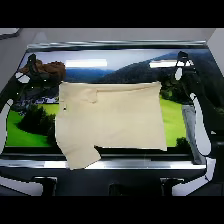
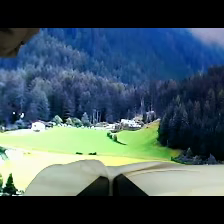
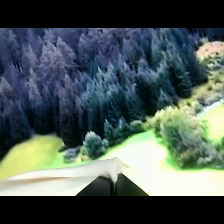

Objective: Fold the shirts.

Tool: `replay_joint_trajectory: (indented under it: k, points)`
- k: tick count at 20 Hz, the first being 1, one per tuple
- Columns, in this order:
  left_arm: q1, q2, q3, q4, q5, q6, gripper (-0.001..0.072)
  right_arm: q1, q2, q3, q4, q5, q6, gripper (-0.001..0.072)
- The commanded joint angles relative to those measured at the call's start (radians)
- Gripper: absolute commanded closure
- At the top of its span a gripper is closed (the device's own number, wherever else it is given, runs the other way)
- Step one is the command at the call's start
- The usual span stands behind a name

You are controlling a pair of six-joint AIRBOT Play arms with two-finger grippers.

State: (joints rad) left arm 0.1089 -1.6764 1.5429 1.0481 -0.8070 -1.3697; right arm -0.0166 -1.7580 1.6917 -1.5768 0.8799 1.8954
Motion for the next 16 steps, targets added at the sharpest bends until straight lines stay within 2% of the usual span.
replay_joint_trajectory:
  k: [1, 3, 4, 7, 12, 16]
  points:
    - [0.029, 0.033, 0.006, 0.034, -0.220, 0.002, 0.0672, 0.000, 0.051, 0.002, -0.025, 0.269, -0.092, 0.0670]
    - [0.048, 0.019, -0.009, 0.043, -0.430, 0.002, 0.0672, 0.002, 0.056, -0.008, -0.021, 0.466, -0.110, 0.0671]
    - [0.050, 0.008, -0.030, 0.060, -0.509, 0.001, 0.0672, 0.002, 0.056, -0.036, -0.013, 0.512, -0.140, 0.0670]
    - [0.054, -0.002, -0.092, 0.126, -0.666, -0.002, 0.0672, 0.001, 0.055, -0.096, -0.010, 0.663, -0.201, 0.0671]
    - [0.074, 0.004, -0.092, 0.138, -0.724, 0.001, 0.0672, 0.000, 0.055, -0.099, -0.006, 0.697, -0.209, 0.0670]
    - [0.068, -0.016, -0.108, 0.138, -0.723, -0.019, 0.0672, 0.001, 0.031, -0.161, 0.029, 0.658, -0.199, 0.0670]
